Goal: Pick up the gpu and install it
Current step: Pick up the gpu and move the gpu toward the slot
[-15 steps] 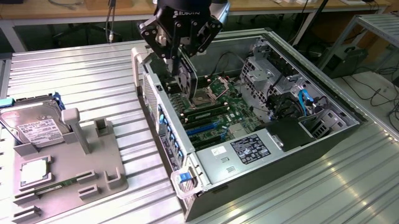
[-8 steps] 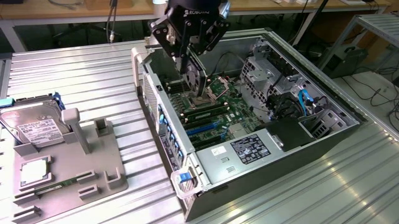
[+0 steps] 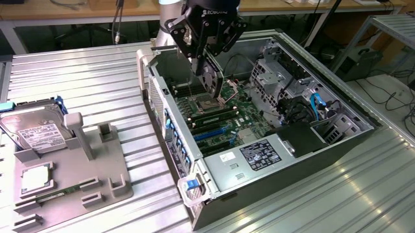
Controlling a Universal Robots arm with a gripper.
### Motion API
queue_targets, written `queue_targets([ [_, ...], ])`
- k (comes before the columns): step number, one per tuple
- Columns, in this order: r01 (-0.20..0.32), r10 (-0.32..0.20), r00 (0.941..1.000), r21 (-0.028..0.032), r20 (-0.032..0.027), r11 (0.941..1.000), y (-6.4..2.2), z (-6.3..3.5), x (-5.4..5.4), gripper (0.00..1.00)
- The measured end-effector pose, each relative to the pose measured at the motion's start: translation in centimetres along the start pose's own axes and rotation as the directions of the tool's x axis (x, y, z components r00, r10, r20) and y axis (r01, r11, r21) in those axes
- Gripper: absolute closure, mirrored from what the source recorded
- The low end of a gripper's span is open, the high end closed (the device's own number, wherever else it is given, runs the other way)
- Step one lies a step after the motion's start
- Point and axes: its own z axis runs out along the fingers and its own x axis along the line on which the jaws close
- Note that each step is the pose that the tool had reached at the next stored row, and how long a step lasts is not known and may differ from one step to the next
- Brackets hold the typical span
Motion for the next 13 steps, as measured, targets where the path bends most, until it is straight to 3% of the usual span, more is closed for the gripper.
queue_targets([
  [3,0.0,0.0,1.0,-0.0001,0.0,1.0,0.02,0.02,-0.8,0.72],
  [13,0.0,0.0,1.0,-0.0001,0.0,1.0,0.15,0.12,-5.3,0.72],
])
